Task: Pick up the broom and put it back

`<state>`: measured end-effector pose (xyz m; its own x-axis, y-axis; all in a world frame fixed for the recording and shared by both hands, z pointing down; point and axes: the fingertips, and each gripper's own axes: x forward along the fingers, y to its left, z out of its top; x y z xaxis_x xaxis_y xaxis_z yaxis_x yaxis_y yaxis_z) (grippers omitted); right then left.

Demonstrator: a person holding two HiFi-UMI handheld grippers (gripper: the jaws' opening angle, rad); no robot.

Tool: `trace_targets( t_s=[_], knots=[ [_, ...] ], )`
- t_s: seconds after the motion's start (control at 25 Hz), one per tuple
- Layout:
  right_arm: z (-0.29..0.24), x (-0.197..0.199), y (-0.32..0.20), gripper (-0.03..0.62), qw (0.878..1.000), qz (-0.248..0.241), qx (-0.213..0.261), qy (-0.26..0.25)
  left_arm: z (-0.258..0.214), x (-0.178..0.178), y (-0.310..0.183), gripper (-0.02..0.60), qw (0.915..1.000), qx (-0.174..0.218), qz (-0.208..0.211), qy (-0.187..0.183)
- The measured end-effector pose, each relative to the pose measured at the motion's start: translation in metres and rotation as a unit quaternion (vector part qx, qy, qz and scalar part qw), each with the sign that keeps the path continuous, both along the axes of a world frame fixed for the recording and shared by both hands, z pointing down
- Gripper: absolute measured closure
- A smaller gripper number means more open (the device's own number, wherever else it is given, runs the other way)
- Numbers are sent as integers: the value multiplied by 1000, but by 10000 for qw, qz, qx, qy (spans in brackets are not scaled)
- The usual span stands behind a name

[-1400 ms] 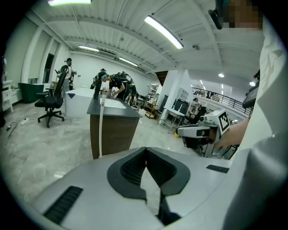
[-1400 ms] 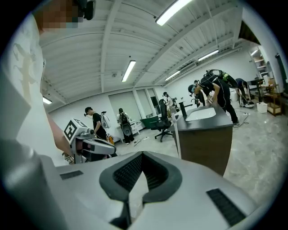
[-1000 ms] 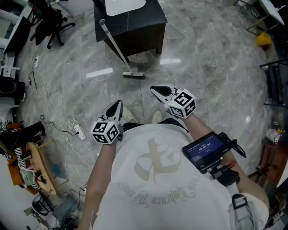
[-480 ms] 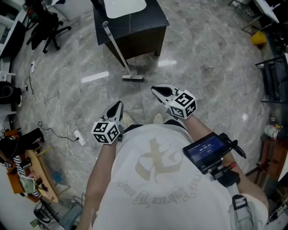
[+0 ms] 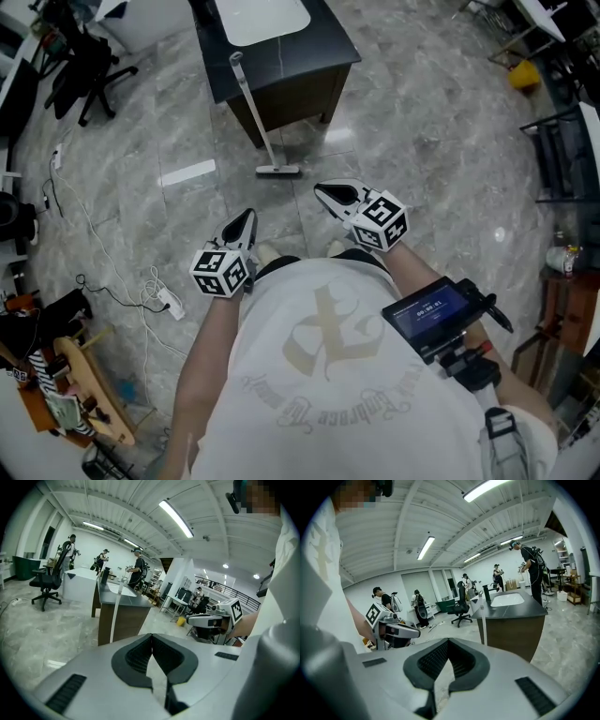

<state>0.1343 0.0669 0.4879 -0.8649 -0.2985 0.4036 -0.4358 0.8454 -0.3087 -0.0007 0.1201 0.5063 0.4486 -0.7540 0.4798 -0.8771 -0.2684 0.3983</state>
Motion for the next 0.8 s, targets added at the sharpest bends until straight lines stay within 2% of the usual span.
trace_targets(
  t_s=[0.36, 0.8],
  knots=[
    [-2, -39, -3, 577, 9990, 321, -29, 319, -3, -46, 0, 569, 9996, 28, 226, 155],
    [-5, -110, -4, 577, 9983, 465, 28, 351, 4, -134, 27, 569, 9999, 3, -84, 138]
  ],
)
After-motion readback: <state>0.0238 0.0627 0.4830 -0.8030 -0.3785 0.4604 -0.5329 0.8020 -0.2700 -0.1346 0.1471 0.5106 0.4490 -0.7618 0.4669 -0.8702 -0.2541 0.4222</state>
